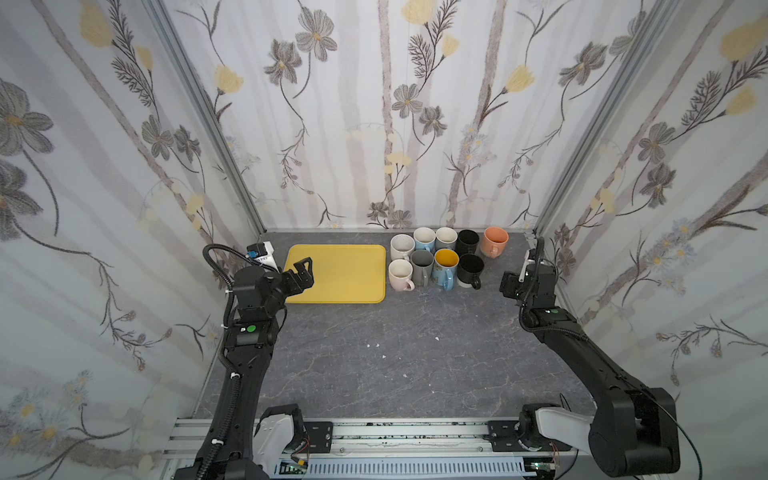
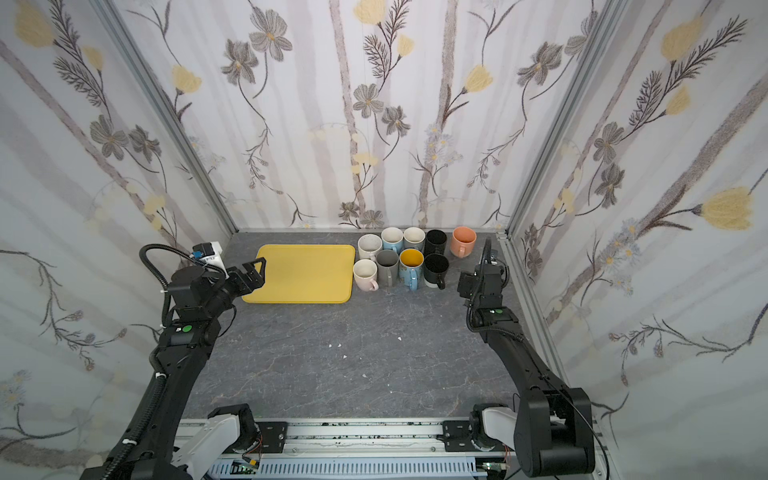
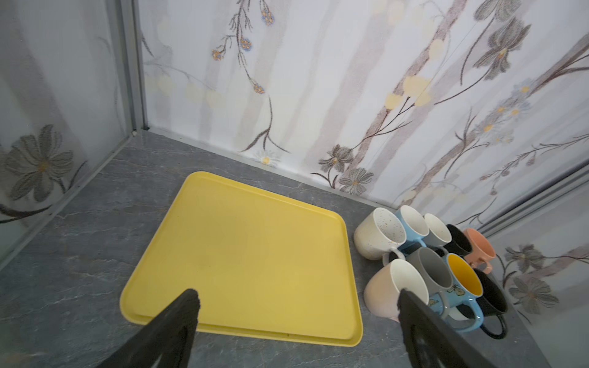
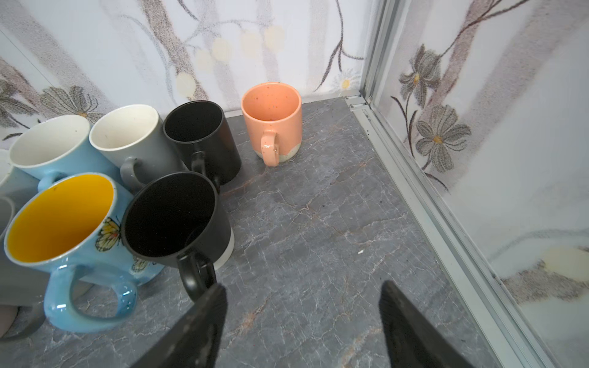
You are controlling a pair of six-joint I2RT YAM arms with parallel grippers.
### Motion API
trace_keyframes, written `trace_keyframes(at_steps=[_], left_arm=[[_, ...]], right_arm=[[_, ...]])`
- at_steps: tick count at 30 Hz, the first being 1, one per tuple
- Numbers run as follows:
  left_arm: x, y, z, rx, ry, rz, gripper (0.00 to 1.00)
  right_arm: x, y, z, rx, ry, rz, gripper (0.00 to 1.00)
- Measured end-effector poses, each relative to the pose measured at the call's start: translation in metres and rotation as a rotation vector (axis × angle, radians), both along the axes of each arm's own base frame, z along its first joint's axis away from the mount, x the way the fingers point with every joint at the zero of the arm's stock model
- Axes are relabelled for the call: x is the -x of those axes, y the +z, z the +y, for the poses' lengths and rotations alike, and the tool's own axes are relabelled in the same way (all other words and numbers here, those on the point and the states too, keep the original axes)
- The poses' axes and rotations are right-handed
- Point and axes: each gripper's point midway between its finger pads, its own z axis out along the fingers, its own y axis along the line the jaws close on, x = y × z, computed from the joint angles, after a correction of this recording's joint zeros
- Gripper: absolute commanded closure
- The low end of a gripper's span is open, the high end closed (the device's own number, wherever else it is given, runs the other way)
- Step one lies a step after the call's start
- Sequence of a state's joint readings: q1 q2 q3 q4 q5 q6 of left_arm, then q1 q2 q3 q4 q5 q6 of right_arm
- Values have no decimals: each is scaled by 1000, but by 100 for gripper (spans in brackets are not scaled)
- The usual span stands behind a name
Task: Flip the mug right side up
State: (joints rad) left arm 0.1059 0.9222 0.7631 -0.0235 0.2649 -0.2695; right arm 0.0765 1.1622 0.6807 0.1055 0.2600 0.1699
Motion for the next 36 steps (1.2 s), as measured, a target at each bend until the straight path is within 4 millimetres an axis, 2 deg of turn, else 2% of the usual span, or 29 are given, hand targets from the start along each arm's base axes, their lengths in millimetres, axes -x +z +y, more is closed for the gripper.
trace_keyframes(at_steps=[2, 5, 12, 15, 18, 23, 28, 33, 36], left_arm=[[4, -10, 7, -32, 37, 1, 0], [11, -28, 17, -73, 88, -1, 0], [34, -88, 27, -181, 136, -46, 0], [43, -109, 30, -213, 158, -81, 0], [50, -128, 31, -225, 165, -106, 0], [48, -137, 17, -244, 85, -134, 0], [39, -160, 8, -239, 19, -58, 0], [21, -158, 6, -241, -2, -61, 0], [14, -156, 8, -243, 3, -72, 0]], right_arm=[[10, -5, -1, -12, -8, -27, 0], [22, -16, -4, -19, -17, -68, 0], [45, -66, -7, -20, -22, -87, 0], [50, -80, -7, -21, -21, -98, 0], [48, -86, -8, -22, -23, -113, 0], [36, -75, -4, -27, -2, -171, 0], [28, -67, 1, 2, 45, -216, 0], [19, -63, -3, 31, 73, -255, 0], [18, -75, -9, 27, 67, -254, 0]])
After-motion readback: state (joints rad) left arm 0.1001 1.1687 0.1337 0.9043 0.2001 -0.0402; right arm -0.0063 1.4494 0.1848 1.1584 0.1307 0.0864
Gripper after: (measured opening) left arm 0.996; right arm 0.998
